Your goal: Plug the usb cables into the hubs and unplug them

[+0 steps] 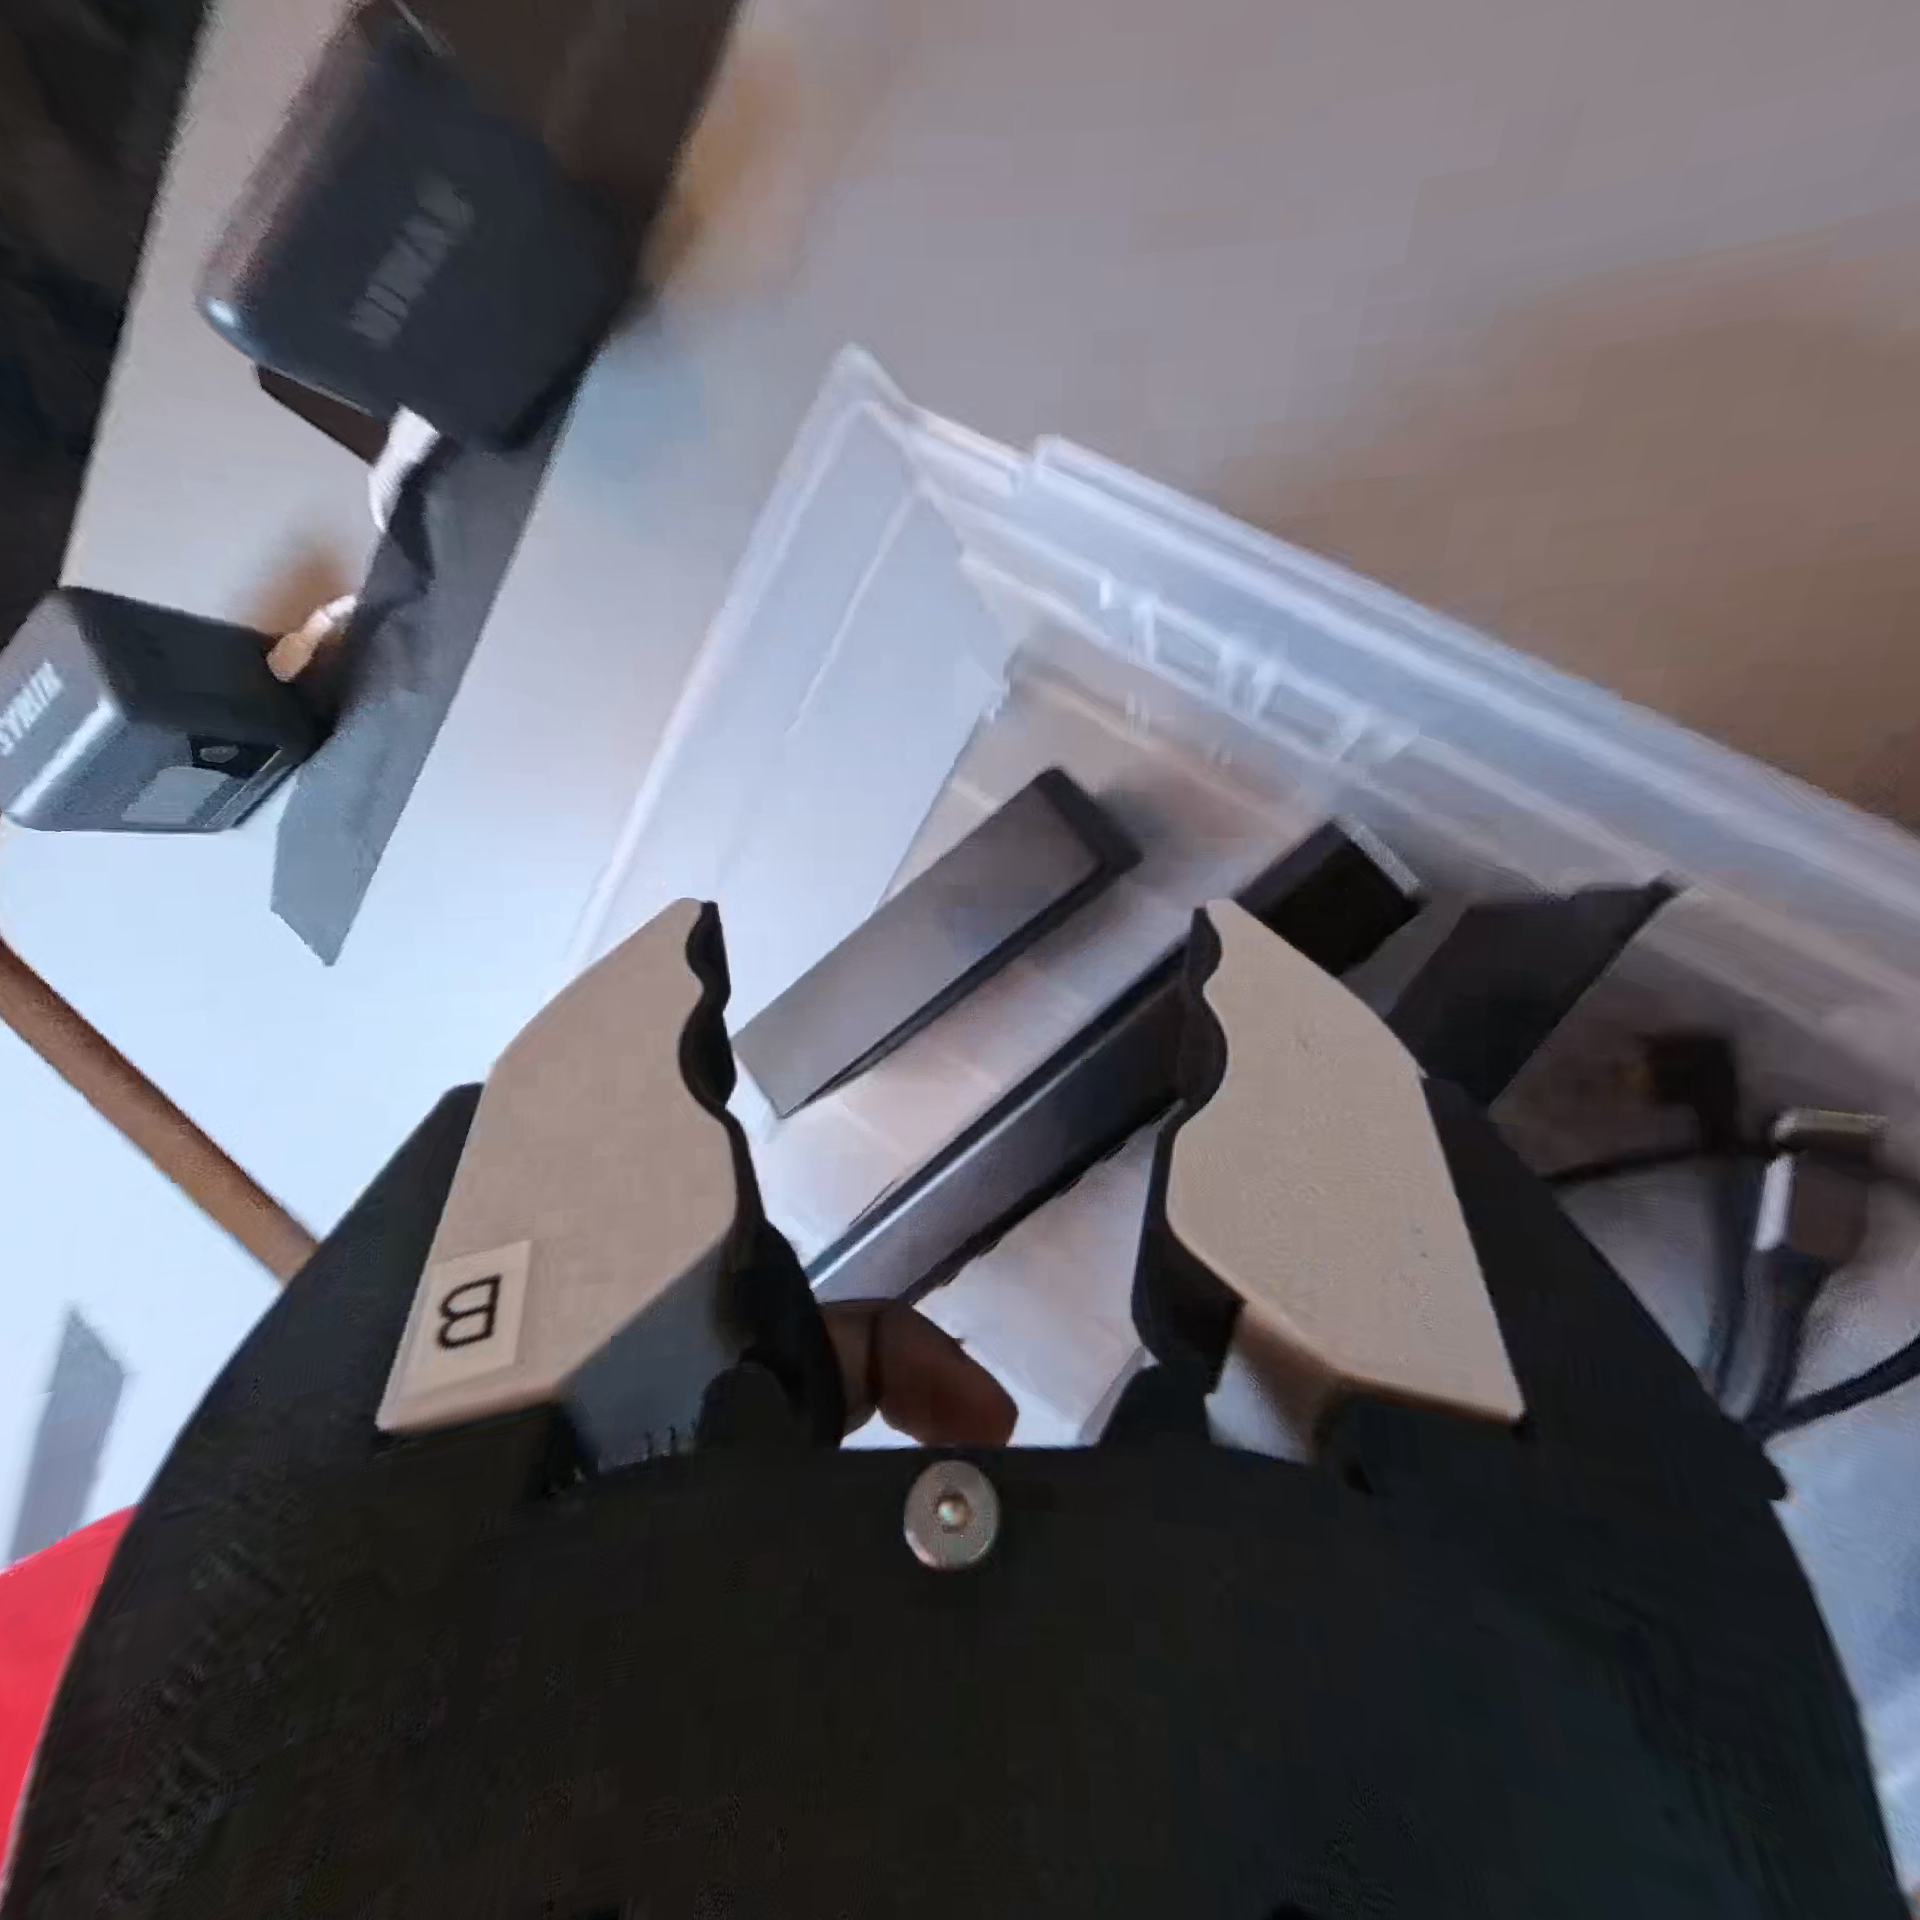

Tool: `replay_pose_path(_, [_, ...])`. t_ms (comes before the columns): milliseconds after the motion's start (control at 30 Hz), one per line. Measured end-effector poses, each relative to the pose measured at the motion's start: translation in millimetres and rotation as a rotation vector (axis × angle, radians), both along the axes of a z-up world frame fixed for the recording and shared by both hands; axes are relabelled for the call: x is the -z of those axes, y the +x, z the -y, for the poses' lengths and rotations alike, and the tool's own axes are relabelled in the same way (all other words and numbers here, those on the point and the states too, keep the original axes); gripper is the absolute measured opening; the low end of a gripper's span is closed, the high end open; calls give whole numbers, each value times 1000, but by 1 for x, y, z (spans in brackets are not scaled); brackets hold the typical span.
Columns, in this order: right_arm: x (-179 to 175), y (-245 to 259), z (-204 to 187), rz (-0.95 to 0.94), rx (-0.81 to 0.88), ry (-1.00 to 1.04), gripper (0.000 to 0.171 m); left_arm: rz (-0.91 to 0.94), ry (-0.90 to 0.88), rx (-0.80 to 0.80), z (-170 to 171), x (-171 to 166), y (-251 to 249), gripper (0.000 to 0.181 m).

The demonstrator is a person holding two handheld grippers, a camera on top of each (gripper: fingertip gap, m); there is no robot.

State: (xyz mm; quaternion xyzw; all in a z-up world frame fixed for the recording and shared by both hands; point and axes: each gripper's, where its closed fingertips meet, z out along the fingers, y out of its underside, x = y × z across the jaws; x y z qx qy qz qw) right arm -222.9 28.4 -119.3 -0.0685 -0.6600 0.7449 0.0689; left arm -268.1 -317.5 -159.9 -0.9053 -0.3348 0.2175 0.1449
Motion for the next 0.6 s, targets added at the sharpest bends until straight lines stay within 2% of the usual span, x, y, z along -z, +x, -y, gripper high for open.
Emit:
replay_pose_path(67, [1, 1, 1, -12, 3, 11, 134, 57, -110, 46, 12, 9, -2, 81])
replay_pose_path(233, [2, -2, -1, -23, 20, 21, 134, 81, -205, 224, 7, 25, -11, 66])
replay_pose_path(467, [5, 0, 1, -32, 15, 43, 133, 188, -282, 264, 9, 64, -11, 42])
replay_pose_path(533, [6, -1, 1, -41, 21, 55, 133, 170, -304, 280, 11, 58, -9, 31])
replay_pose_path(600, [6, -1, 1, -40, 18, 56, 132, 125, -269, 248, 11, 43, -6, 29])
